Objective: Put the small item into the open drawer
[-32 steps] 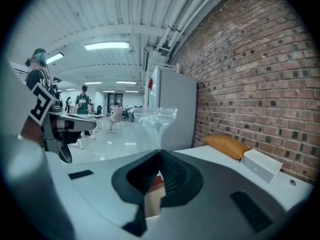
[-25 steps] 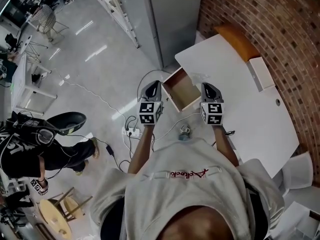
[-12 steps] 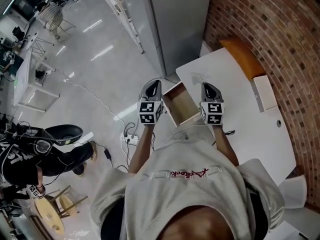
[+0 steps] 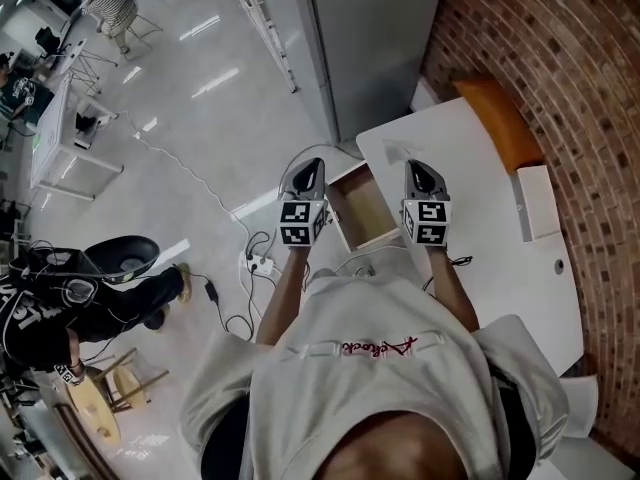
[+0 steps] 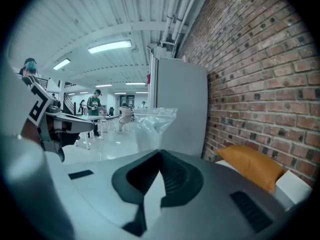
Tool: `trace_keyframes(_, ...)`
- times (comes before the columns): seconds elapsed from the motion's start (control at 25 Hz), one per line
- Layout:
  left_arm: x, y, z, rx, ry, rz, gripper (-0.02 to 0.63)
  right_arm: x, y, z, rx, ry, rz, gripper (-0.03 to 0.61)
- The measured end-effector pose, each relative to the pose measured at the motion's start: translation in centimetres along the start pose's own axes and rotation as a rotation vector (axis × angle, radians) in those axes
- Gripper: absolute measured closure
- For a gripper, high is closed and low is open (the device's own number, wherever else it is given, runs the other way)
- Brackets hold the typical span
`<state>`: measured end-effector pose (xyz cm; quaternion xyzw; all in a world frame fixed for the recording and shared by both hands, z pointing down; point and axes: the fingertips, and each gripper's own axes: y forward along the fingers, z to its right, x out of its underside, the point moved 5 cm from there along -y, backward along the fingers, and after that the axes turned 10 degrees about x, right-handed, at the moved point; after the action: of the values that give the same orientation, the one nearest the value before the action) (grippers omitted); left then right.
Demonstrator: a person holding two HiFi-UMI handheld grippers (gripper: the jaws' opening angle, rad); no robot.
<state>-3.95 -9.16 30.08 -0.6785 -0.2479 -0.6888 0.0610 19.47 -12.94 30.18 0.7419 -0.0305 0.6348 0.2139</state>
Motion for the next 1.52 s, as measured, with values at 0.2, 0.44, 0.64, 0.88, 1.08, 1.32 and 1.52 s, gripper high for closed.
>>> trace_keyframes(0.2, 0.5, -0.3, -0.2, -0.009, -0.004, -0.024, 0.607, 0.9, 0.3, -0.1, -0.013, 0.004, -0.022, 0.566)
trace_keyframes(0.44, 1.9, -1.0, -0.2, -0.015, -0.010, -0.065, 0.607, 2.3, -0.1, -0.6, -0.029, 0.019, -0.050, 0.566)
trace_keyframes(0.64, 2.6, -1.7, -0.7, -0.007, -0.016, -0.086, 0.607, 3.1, 0.0, -1.8, -0.040, 0.017, -0.076, 0.567)
trace_keyframes(0.88, 4.9, -1.8, -1.8, 0.014, -0.024, -0.112, 0.607, 4.9, 0.8, -2.9, -0.024, 0.017, -0.098, 0.566)
trace_keyframes(1.08, 5.0, -1.7, -4.7, 0.068, -0.047, -0.130, 0.607, 4.2, 2.4, -5.2, 0.000, -0.001, -0.143, 0.566)
trace_keyframes(1.32, 8.0, -0.7, -6.3, 0.131, -0.062, -0.176, 0.607, 6.9, 3.8, -6.8, 0.030, 0.008, -0.191, 0.566)
trace_keyframes(1.52, 11.1, -0.8, -8.1, 0.159, -0.087, -0.209, 0.609, 9.0, 4.3, -9.0, 0.056, 0.020, -0.225, 0.566)
